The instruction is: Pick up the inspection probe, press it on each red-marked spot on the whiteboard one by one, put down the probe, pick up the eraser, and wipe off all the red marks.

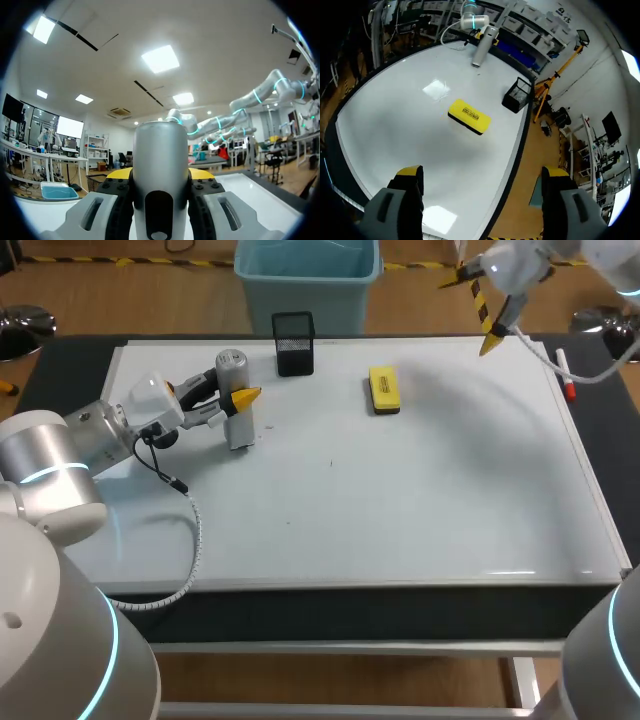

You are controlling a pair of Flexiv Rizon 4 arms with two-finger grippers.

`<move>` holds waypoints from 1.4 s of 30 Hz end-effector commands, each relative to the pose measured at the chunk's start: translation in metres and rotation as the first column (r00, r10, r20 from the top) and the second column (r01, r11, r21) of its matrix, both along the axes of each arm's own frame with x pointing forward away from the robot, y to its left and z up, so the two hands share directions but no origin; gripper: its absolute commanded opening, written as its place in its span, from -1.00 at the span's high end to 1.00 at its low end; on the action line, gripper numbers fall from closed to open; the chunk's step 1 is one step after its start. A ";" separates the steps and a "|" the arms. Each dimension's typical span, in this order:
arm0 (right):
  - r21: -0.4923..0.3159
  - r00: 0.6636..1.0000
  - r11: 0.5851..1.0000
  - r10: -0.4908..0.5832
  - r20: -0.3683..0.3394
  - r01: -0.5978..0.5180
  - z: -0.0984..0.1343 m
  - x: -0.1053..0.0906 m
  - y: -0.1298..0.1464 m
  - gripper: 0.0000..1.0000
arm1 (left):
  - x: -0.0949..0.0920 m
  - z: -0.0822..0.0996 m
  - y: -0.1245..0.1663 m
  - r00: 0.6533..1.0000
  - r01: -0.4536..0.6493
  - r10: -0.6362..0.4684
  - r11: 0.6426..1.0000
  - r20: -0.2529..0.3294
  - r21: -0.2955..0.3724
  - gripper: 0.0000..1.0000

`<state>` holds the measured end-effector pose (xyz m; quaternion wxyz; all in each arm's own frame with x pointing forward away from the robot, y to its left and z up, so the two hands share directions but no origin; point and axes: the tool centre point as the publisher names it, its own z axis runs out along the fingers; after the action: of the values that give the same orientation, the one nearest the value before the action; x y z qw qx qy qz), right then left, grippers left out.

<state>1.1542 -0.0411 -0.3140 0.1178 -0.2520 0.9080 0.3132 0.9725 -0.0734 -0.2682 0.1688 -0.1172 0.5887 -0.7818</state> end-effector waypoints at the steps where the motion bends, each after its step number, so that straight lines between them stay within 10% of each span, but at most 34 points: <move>1: 0.049 1.000 0.998 -0.025 0.011 0.025 0.003 -0.003 -0.012 -1.00 | 0.000 0.001 0.000 1.000 -0.002 0.002 1.000 0.001 0.000 1.00; 28: 0.037 0.999 0.999 -0.034 0.026 0.033 0.009 -0.004 -0.013 -1.00 | 0.000 0.001 0.000 1.000 -0.002 0.002 1.000 0.001 0.000 1.00; 42: 0.037 0.999 0.999 -0.034 0.026 0.033 0.009 -0.004 -0.013 -1.00 | 0.085 0.041 0.024 0.990 0.017 -0.028 0.997 0.137 0.078 1.00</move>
<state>1.1500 -0.0541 -0.3059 0.1399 -0.2380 0.9039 0.3269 1.0281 -0.0554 -0.2354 0.2218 -0.0732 0.6015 -0.7640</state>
